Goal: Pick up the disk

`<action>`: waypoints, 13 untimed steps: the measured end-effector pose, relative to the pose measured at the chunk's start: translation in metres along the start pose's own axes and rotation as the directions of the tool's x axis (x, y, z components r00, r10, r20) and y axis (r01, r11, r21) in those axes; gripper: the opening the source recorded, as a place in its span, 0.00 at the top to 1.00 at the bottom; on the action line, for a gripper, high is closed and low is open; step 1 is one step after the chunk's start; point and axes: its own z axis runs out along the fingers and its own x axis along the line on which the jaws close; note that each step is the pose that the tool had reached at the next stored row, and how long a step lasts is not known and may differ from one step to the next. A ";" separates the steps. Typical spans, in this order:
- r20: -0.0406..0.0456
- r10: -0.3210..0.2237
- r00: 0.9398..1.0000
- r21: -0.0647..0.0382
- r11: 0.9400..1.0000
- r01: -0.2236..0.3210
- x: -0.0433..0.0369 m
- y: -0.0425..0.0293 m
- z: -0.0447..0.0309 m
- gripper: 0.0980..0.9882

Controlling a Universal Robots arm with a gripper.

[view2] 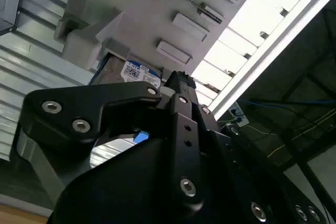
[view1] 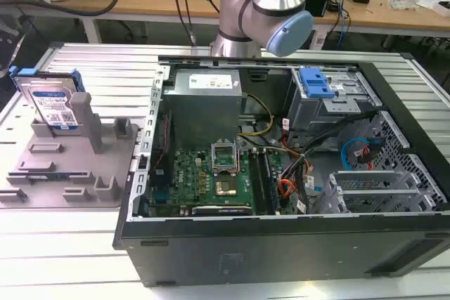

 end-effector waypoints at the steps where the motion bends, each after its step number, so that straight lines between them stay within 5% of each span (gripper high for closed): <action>1: 0.000 0.000 1.000 0.000 1.000 0.000 0.0000 0.0000 0.0000 0.99; 8: -0.001 -0.022 1.000 0.000 1.000 0.022 0.0000 0.0000 0.0000 0.99; 13: -0.004 -0.116 0.993 0.000 0.993 0.116 -0.0001 0.0000 0.0000 0.99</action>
